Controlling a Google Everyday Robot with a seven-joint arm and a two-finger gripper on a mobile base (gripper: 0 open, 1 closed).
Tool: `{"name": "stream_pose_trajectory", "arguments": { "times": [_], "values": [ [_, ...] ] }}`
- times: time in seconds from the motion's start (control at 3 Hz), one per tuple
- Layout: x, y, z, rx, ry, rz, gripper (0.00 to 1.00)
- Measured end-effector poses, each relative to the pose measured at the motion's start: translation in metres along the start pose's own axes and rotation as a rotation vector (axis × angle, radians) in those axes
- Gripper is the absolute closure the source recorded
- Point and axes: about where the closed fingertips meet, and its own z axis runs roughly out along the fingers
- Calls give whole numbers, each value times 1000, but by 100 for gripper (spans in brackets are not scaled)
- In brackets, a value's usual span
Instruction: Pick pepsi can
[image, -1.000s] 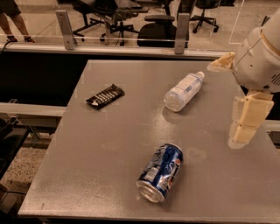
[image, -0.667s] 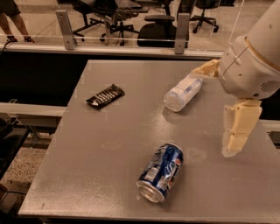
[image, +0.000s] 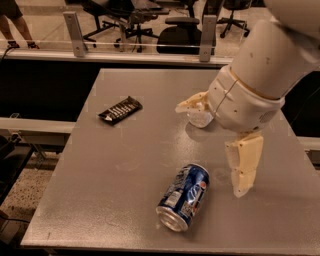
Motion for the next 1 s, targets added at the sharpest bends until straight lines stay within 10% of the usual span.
{"name": "stream_pose_trajectory", "arguments": {
  "times": [1.0],
  "values": [
    [-21, 14, 67, -137, 53, -222, 0]
  ]
}}
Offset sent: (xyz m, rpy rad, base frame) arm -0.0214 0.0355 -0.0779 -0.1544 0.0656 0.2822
